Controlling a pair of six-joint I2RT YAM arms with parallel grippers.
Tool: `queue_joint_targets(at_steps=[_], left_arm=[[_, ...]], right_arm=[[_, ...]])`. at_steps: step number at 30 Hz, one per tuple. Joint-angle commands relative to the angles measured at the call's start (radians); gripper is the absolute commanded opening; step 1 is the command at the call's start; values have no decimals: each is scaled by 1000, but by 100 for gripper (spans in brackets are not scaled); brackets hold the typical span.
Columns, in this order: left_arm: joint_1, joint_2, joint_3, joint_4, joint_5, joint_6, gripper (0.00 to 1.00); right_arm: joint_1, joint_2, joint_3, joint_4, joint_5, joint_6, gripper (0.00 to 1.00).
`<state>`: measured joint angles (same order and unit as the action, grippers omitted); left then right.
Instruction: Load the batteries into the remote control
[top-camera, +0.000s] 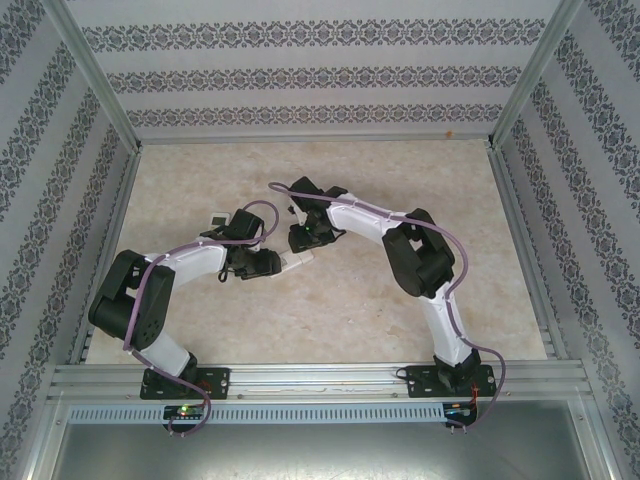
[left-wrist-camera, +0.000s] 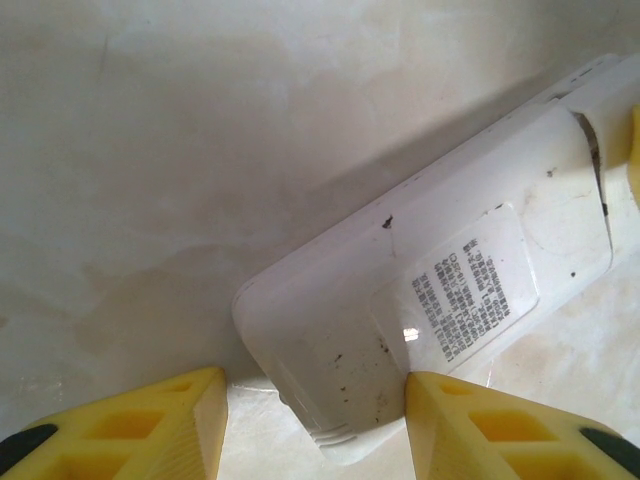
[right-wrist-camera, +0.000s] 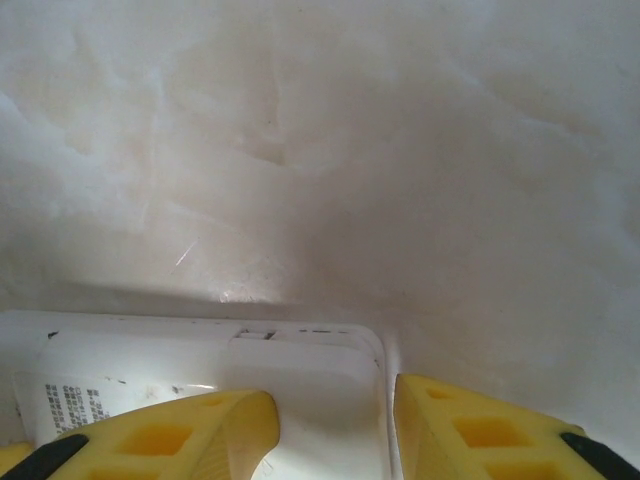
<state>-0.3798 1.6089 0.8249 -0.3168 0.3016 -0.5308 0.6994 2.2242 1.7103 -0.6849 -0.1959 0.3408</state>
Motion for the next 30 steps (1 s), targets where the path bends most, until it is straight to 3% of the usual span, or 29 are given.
queue_joint_targets(at_steps=[1, 3, 9, 12, 16, 20, 27, 30], left_arm=[[-8, 43, -35, 26, -122, 20, 51], [-5, 49, -32, 34, -137, 23, 50], [1, 78, -7, 49, -181, 52, 49], [6, 85, 7, 45, -227, 66, 48], [9, 74, 25, 45, -243, 84, 48], [10, 68, 32, 57, -257, 103, 49], [11, 49, 28, 92, -201, 117, 55], [11, 44, 12, 128, -148, 102, 56]], right_arm=[[85, 149, -44, 145, -125, 95, 42], [86, 119, -59, 188, -164, 143, 42], [77, 90, -28, 127, -7, 81, 39], [49, 42, -106, 210, -107, 160, 36], [72, -80, -196, 204, -73, 193, 37], [70, -193, -278, 259, -117, 260, 41], [42, -308, -376, 276, 17, 304, 47], [34, -293, -413, 325, -16, 351, 47]])
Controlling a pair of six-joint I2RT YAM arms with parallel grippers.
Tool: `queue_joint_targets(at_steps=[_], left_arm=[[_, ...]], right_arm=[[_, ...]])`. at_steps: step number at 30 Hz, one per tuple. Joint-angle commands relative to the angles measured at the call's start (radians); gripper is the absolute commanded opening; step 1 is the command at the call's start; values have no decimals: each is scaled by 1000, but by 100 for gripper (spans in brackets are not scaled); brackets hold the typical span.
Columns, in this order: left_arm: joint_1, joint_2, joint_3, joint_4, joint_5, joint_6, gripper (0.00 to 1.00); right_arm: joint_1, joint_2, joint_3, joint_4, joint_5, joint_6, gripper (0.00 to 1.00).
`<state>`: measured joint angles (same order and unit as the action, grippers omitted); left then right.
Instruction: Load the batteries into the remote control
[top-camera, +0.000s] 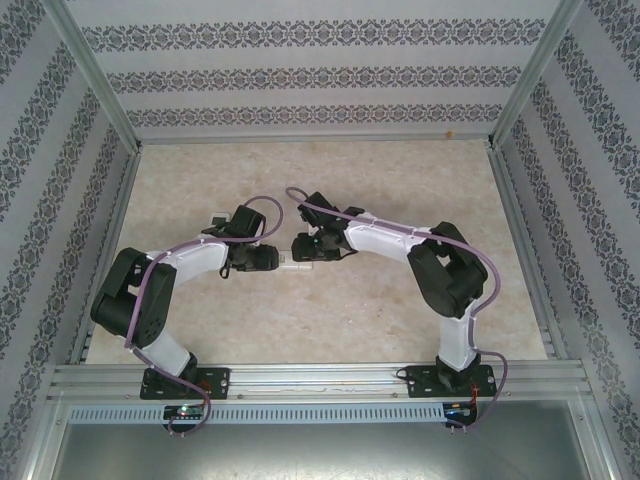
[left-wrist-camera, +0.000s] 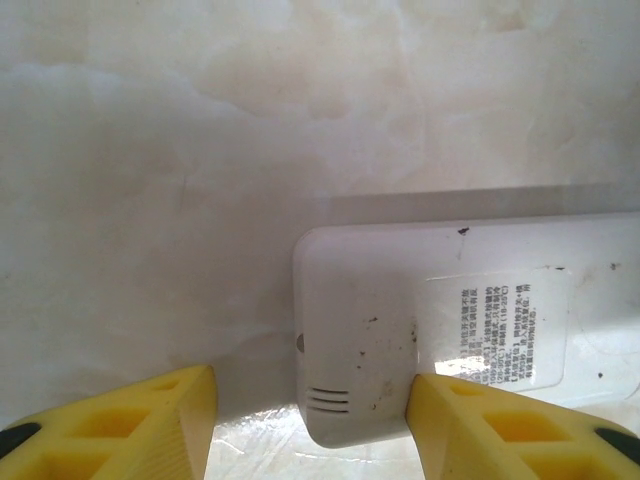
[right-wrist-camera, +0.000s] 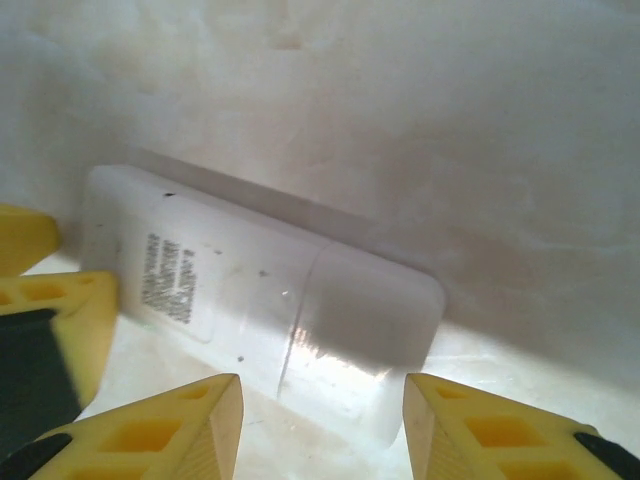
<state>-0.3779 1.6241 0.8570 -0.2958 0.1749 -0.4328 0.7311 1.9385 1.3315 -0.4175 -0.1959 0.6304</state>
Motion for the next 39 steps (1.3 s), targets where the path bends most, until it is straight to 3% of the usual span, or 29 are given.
queue_joint_targets(at_steps=[1, 10, 15, 17, 19, 20, 22, 24, 30, 34, 39], left_arm=[[8, 28, -24, 117, -5, -4, 57], [9, -26, -49, 130, 2, -29, 70], [9, -149, -79, 112, -27, -66, 85], [10, -241, -99, 98, -40, -94, 89], [13, -347, -128, 88, -65, -130, 92], [16, -414, -148, 84, -83, -153, 92], [32, -538, -188, 79, -112, -206, 93], [54, -657, -229, 72, -122, -261, 93], [119, -940, -290, -9, -96, -376, 94], [126, -988, -313, -19, -42, -416, 94], [130, -994, -343, -29, -1, -438, 94]], right_arm=[[4, 2, -39, 76, -33, 76, 47], [33, 67, -12, 117, -59, 116, 46], [48, -93, -49, 179, -2, -3, 48], [81, -178, -84, 201, 111, -173, 60], [107, -241, -159, 289, 180, -354, 83], [110, -260, -204, 350, 159, -441, 94], [104, -255, -228, 384, 59, -603, 98], [102, -204, -165, 286, 21, -746, 98], [99, 22, 103, -16, 77, -1082, 98], [94, 158, 252, -132, 64, -1122, 97], [72, 222, 305, -200, 13, -1099, 95]])
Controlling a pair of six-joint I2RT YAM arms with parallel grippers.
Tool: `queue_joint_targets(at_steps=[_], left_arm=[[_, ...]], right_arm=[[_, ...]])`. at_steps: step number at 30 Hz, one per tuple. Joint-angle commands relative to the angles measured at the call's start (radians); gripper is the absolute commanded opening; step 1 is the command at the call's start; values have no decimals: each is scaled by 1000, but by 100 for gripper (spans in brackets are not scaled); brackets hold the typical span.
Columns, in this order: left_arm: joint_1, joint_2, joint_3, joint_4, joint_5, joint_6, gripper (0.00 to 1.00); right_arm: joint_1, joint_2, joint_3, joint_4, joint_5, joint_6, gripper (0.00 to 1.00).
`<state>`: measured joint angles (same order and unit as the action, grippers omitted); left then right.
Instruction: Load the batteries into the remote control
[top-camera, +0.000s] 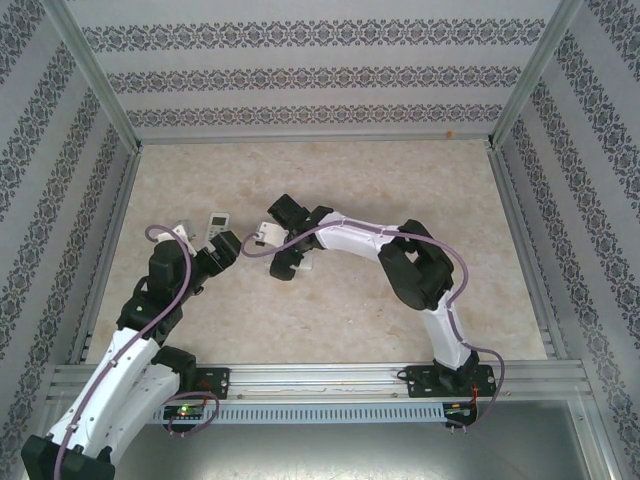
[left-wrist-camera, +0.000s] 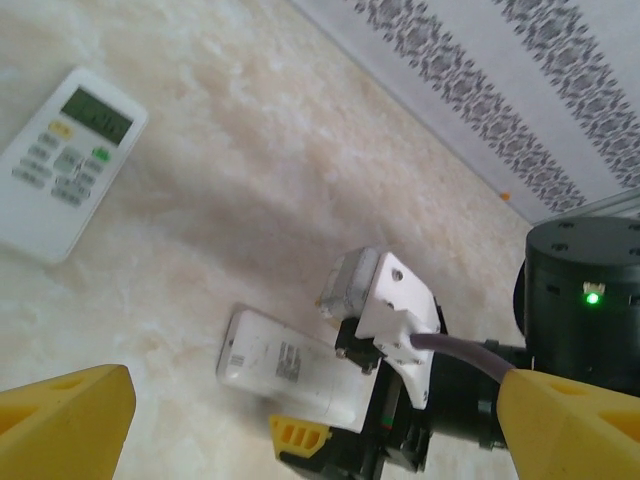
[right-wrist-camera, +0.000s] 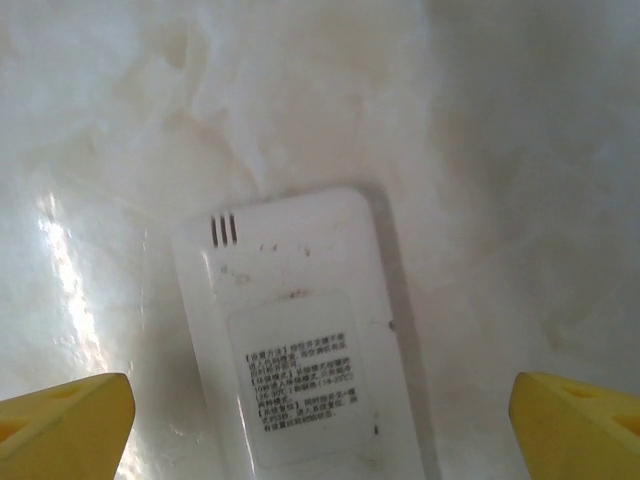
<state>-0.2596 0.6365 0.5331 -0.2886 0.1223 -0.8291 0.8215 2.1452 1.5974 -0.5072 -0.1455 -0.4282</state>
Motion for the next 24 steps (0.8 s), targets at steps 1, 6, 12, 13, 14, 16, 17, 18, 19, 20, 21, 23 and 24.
queue_joint_targets(at_steps=[1, 6, 12, 13, 14, 16, 17, 18, 19, 20, 21, 23, 24], left_arm=[[11, -7, -21, -40, 61, -42, 94], [13, -14, -31, -57, 99, -61, 94], [19, -9, -44, -24, 134, -107, 94], [20, -7, -45, -24, 142, -113, 94], [24, -5, -43, -26, 151, -123, 94], [31, 4, -35, -37, 168, -144, 94], [35, 12, -27, -47, 179, -155, 94], [41, 21, -16, -60, 188, -165, 94], [44, 31, -5, -65, 198, -171, 94], [46, 44, 6, -66, 210, -179, 94], [50, 57, 16, -62, 226, -194, 94], [58, 82, 24, -24, 262, -228, 93], [61, 92, 23, 15, 284, -253, 92]], right_arm=[[-23, 20, 37, -117, -39, -36, 94], [-35, 54, 37, -158, 6, -31, 84], [-34, 93, 97, -188, -29, 8, 55], [-34, 86, 98, -179, -35, 20, 55], [-36, 69, 92, -168, -54, 34, 52], [-42, 20, 66, -132, -105, 74, 48], [-50, -17, 41, -100, -145, 112, 48], [-58, -60, 5, -55, -191, 158, 48], [-68, -98, -32, -10, -233, 207, 48], [-78, -142, -78, 43, -280, 263, 48], [-83, -180, -116, 87, -311, 318, 48], [-78, -230, -163, 124, -347, 381, 48], [-74, -247, -181, 132, -354, 405, 48]])
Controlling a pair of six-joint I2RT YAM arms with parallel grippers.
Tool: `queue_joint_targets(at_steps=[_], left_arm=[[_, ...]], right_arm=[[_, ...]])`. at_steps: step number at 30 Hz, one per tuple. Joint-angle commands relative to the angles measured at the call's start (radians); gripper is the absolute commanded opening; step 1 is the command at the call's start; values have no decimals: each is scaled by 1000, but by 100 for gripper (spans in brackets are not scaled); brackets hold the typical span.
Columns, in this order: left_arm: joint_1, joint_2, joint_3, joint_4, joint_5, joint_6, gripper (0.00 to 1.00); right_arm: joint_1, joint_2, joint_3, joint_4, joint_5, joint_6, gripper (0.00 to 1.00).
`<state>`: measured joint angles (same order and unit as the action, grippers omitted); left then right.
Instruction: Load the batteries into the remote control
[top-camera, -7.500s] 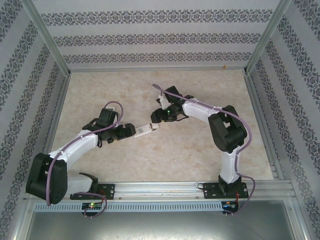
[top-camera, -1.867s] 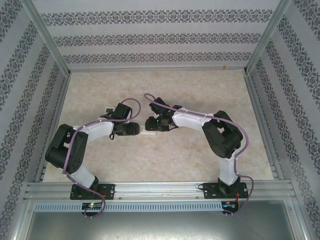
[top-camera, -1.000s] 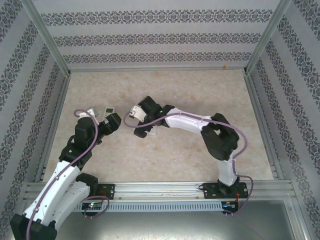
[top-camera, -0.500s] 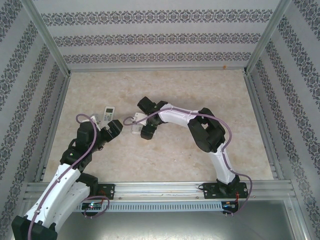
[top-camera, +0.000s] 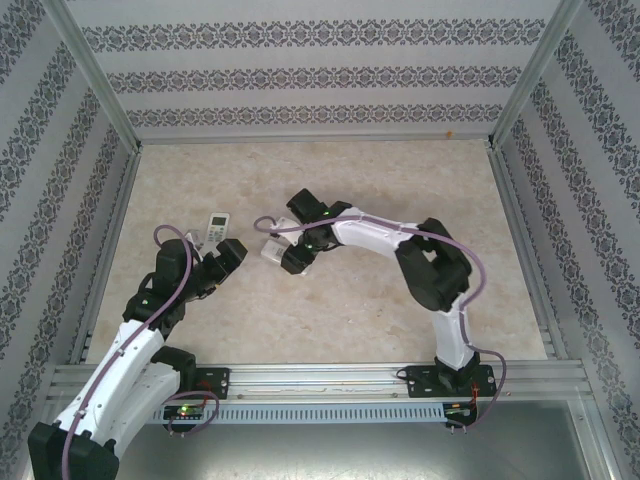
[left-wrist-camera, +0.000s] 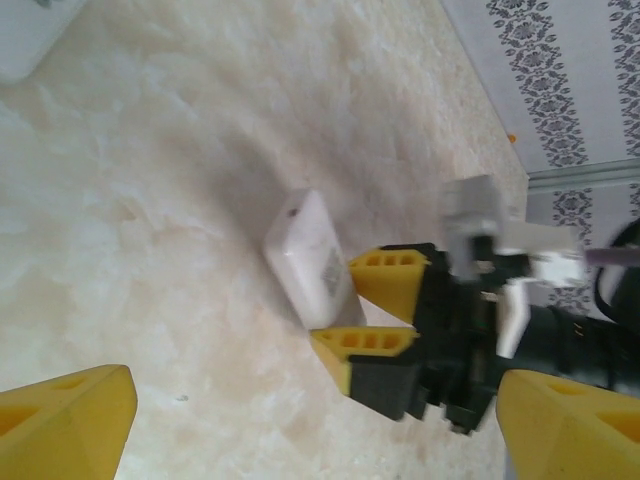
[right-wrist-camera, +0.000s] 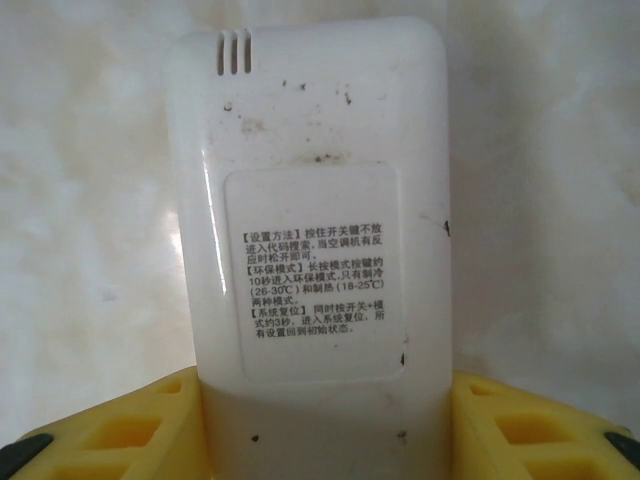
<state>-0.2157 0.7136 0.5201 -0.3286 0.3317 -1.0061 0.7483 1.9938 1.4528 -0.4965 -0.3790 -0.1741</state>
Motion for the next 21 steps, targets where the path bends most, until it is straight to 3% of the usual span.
queue_joint_targets(at_steps=[1, 4, 7, 12, 21], left_arm=[[18, 23, 29, 96, 95, -101, 90], [21, 76, 18, 241, 178, -167, 73], [21, 154, 50, 262, 236, -149, 61], [21, 213, 64, 201, 157, -100, 44], [21, 256, 62, 176, 137, -97, 9]], right_arm=[[7, -108, -46, 127, -130, 171, 48], [28, -139, -66, 142, -148, 224, 48], [54, -155, -65, 169, -153, 264, 49], [94, -133, -8, 169, -169, 276, 49], [127, -93, 50, 148, -187, 300, 50]])
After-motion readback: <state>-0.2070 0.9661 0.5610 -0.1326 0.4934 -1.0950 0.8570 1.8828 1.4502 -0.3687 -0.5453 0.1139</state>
